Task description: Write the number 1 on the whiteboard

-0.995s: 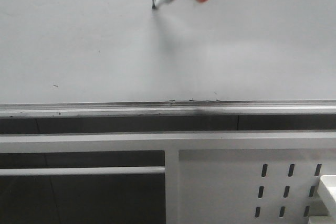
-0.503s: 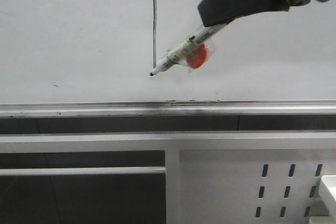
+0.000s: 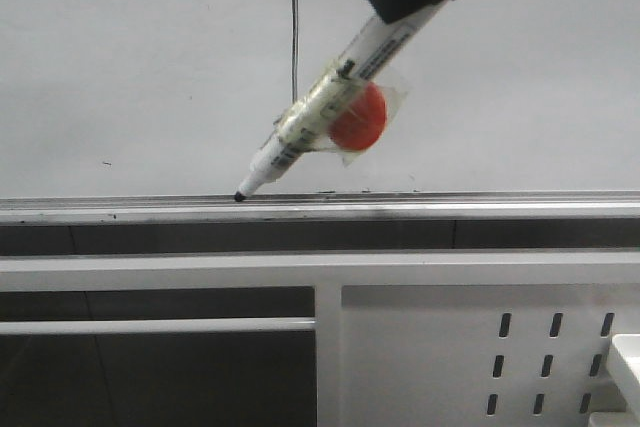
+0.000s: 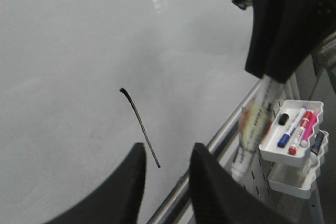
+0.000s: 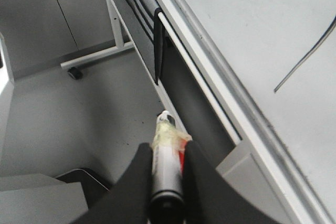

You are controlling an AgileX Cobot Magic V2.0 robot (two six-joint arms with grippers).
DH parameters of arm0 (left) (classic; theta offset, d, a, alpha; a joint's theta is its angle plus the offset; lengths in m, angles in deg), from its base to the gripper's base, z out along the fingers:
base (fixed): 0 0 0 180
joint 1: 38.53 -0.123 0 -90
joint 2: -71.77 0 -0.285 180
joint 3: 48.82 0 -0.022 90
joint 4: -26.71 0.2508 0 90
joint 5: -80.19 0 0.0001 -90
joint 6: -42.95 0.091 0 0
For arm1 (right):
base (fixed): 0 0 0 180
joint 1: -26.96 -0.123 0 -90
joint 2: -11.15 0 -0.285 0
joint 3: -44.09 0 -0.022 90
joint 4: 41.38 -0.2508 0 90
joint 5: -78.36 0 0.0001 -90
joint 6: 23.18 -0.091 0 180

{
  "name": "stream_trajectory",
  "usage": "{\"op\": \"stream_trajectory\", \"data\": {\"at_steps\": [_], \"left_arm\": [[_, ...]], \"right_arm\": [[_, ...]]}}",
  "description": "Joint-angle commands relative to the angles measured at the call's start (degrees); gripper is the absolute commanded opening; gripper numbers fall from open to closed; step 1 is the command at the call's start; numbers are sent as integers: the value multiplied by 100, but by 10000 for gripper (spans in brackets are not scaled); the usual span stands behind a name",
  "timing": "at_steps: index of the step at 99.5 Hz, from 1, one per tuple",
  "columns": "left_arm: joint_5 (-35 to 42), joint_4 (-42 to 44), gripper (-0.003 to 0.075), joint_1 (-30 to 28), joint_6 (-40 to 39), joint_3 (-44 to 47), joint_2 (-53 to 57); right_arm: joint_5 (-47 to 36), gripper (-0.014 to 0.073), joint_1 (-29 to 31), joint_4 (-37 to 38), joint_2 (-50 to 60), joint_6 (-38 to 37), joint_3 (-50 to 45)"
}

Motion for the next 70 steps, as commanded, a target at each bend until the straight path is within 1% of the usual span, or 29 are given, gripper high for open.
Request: {"op": "stream_trajectory", "data": {"at_steps": [1,3,7,22,36,54,70], "left_arm": [[485,-80,374,47,-11,-160,-339],[508,-80,389,47,-22,-160,-396],[552,-67,395,47,-22,-160,-579],[904,228,344,47,-22,-257,-1260],[1036,277,333,47,-22,-532,-1816],[1076,286,333,47,-22,-823,-2273],[1165,311,333,47,-22,-860,-2519]], "right_arm": [[-61,-69,0,113,-51,49,409],[-24,-69,0,128,-97,49,439],[16,-69,-10,165,-169,49,533],[103,-69,-195,337,-442,49,860],[113,-69,-480,477,-671,49,1096],[64,-69,-584,461,-845,49,1360],[-83,-69,-612,459,-845,49,1531]]}}
